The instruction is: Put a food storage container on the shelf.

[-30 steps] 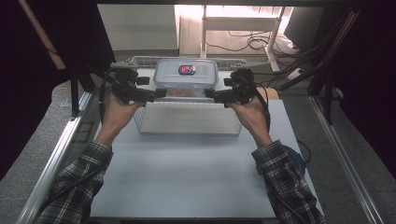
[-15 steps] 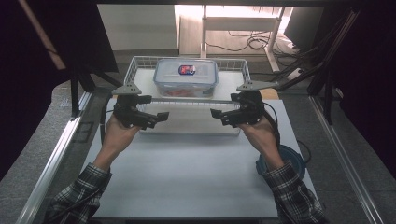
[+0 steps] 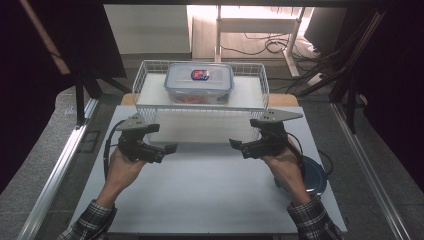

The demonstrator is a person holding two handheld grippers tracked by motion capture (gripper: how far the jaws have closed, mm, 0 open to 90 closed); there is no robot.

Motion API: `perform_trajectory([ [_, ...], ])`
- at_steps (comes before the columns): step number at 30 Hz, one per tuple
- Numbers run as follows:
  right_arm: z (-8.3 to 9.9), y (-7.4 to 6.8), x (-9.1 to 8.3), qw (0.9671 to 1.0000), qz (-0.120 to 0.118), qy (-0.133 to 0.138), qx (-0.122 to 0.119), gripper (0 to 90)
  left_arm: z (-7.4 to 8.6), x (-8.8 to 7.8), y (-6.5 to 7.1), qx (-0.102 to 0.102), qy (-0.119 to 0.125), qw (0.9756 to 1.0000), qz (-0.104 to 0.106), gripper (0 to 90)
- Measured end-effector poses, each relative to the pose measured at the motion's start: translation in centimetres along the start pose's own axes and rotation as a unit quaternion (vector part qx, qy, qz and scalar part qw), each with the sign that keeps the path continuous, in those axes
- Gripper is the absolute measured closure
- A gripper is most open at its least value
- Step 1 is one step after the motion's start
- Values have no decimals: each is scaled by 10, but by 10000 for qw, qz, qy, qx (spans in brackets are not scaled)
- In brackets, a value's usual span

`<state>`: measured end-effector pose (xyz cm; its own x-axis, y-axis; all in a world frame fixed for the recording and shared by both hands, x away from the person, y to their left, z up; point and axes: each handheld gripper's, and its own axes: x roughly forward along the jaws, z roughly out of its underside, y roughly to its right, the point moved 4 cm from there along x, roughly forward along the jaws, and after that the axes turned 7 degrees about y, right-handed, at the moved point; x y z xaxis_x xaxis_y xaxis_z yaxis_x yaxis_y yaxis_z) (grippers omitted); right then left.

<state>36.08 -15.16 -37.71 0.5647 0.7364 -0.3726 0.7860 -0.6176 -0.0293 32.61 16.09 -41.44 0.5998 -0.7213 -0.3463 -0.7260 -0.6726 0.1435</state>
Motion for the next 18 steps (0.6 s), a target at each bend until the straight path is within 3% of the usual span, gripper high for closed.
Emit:
perform_trajectory([
  [9, 29, -6, -9, 9999, 118, -46, 38, 14, 28, -5, 13, 124, -7, 9999, 10, 22],
  [13, 40, -8, -14, 9998, 162, -62, 87, 15, 41, -6, 17, 76, -27, 9999, 68, 22],
  [18, 52, -12, -20, 9995, 304, -71, 15, 5, 60, -8, 21, 33, -111, 9999, -25, 26],
])
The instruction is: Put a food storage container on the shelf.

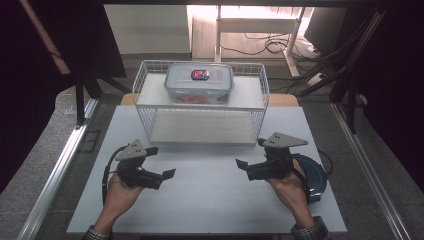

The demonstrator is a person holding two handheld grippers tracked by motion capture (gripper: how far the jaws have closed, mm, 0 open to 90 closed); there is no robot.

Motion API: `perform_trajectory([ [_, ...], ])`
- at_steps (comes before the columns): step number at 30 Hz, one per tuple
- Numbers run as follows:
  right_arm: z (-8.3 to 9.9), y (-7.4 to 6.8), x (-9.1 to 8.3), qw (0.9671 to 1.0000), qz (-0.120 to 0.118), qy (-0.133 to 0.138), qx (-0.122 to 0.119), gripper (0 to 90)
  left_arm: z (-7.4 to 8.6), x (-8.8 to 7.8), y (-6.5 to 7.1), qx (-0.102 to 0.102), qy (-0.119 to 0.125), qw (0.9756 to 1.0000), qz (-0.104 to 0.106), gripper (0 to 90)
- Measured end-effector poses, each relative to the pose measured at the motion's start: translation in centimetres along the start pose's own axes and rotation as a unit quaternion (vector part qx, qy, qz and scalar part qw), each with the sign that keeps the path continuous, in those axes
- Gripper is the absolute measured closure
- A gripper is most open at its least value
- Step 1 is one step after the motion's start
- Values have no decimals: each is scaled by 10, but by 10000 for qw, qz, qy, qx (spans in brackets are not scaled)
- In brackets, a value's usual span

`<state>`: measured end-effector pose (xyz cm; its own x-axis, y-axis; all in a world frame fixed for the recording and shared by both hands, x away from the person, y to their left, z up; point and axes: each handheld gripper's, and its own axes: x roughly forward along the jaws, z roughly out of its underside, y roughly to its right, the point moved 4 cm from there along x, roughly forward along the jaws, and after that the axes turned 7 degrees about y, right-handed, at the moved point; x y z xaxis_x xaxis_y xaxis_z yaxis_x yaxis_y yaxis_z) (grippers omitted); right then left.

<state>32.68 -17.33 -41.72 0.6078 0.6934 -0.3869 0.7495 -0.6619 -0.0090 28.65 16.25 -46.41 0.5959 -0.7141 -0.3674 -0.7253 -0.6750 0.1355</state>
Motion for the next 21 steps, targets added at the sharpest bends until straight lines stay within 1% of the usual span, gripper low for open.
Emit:
perform_trajectory([
  [1, 3, -1, -1, 10000, 44, -8, -37, 4, 4, 0, 1, -19, -4, 10000, -13, 29],
  [2, 6, -2, -2, 10000, 64, 1, -54, 4, 4, 0, 1, -19, -4, 10000, -13, 30],
  [3, 10, -4, -3, 10000, 71, -4, -47, 4, 10, -1, 2, -25, -77, 10000, -35, 30],
  [4, 13, -5, -4, 10000, 66, -7, -60, 4, 12, -2, 3, -19, -71, 9999, -69, 30],
  [7, 23, -10, -4, 10000, 43, -36, -42, 4, 18, -5, 5, -76, 21, 10000, -50, 33],
  [10, 33, -16, -4, 10000, 1, -45, -9, 6, 27, -8, 9, -78, 102, 9999, -40, 38],
  [15, 53, -23, -3, 10000, 10, -89, -28, 14, 44, -9, 13, -95, 151, 9998, -78, 42],
  [19, 68, -29, -1, 9999, 26, -110, -2, 16, 59, -12, 13, -102, 112, 9997, -192, 42],
  [21, 75, -32, 2, 9997, 42, -213, -84, 16, 67, -14, 14, -129, 63, 9995, -264, 41],
])
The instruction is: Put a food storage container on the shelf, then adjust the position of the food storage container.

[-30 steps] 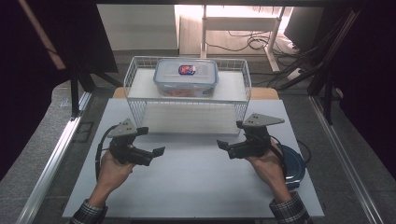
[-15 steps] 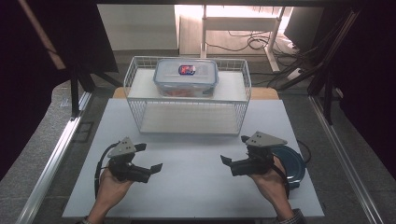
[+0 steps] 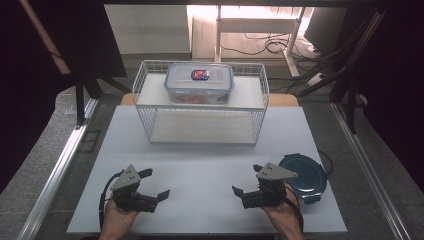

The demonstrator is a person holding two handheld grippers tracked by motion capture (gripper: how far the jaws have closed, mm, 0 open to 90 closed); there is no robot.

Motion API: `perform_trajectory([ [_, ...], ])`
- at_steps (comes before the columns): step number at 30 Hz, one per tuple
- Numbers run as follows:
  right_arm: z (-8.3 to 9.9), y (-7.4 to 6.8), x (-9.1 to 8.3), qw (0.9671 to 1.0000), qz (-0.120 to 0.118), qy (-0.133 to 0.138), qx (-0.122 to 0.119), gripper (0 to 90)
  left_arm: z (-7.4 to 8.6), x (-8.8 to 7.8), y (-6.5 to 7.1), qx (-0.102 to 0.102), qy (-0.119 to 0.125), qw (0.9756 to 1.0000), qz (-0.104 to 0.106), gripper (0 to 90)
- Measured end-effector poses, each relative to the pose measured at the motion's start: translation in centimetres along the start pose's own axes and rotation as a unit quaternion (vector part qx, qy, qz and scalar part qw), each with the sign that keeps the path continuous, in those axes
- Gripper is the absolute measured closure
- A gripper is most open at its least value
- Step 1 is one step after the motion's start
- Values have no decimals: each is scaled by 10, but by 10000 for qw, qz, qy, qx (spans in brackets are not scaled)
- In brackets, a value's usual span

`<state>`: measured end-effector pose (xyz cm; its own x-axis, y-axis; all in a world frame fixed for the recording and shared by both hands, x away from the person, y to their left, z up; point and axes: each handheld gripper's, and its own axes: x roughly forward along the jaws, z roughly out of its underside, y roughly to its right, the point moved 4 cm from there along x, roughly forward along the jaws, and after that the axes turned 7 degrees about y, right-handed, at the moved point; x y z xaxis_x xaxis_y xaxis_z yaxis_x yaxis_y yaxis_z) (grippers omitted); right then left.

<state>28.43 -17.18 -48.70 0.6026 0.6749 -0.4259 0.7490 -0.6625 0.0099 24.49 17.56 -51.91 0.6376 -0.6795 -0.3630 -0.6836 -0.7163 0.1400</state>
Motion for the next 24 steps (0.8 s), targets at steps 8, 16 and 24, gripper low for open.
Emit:
perform_trajectory([
  [8, 16, -5, 8, 9998, 25, -204, -25, 15, 19, -2, 1, -70, -219, 9997, -42, 38],
  [16, 17, 3, 7, 9991, 313, -277, 50, 0, 21, 0, 0, -21, -286, 9996, -81, 37],
  [24, 13, 17, -3, 9980, 408, -368, 312, 29, 24, 1, -2, -89, -336, 9994, -37, 36],
])
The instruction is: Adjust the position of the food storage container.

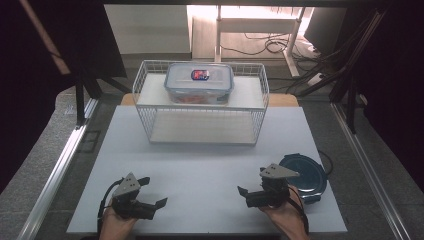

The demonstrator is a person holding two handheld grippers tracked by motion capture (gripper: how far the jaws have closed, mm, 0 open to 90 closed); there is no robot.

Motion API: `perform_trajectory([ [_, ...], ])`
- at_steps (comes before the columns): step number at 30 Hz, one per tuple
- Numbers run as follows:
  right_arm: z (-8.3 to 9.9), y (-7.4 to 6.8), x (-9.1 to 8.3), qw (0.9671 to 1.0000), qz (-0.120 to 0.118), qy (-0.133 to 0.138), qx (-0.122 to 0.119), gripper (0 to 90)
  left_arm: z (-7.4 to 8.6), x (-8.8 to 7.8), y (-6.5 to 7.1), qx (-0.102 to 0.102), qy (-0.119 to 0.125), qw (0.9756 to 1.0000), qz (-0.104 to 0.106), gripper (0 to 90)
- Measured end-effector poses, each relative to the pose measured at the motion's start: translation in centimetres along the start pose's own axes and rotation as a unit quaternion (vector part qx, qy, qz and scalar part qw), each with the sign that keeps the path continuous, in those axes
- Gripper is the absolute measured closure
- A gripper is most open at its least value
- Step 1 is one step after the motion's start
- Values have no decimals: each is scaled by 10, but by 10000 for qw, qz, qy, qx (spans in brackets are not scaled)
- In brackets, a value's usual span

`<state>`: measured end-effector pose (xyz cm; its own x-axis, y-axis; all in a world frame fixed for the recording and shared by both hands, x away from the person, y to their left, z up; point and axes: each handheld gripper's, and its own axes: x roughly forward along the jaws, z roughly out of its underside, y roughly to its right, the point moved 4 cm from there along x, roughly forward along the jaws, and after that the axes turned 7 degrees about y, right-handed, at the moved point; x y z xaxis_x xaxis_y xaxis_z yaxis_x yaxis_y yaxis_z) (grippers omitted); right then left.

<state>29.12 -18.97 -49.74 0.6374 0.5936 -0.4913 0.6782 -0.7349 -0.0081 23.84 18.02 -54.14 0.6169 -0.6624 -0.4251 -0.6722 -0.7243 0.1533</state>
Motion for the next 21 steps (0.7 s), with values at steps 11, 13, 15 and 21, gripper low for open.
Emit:
perform_trajectory([
  [11, 6, 72, -39, 9961, 691, -82, 550, 667, 2, 3, -1, -84, -37, 9999, 94, 36],
  [13, 11, 88, -46, 9939, 856, -95, 685, 749, 2, 2, -1, -111, -26, 9999, 110, 36],
  [15, 16, 102, -53, 9906, 1104, -99, 798, 792, 2, 3, -1, -123, -33, 9999, 117, 37],
  [21, 27, 142, -85, 9761, 1801, 126, 1208, 893, 2, 4, -1, -122, -35, 9998, 137, 37],
])
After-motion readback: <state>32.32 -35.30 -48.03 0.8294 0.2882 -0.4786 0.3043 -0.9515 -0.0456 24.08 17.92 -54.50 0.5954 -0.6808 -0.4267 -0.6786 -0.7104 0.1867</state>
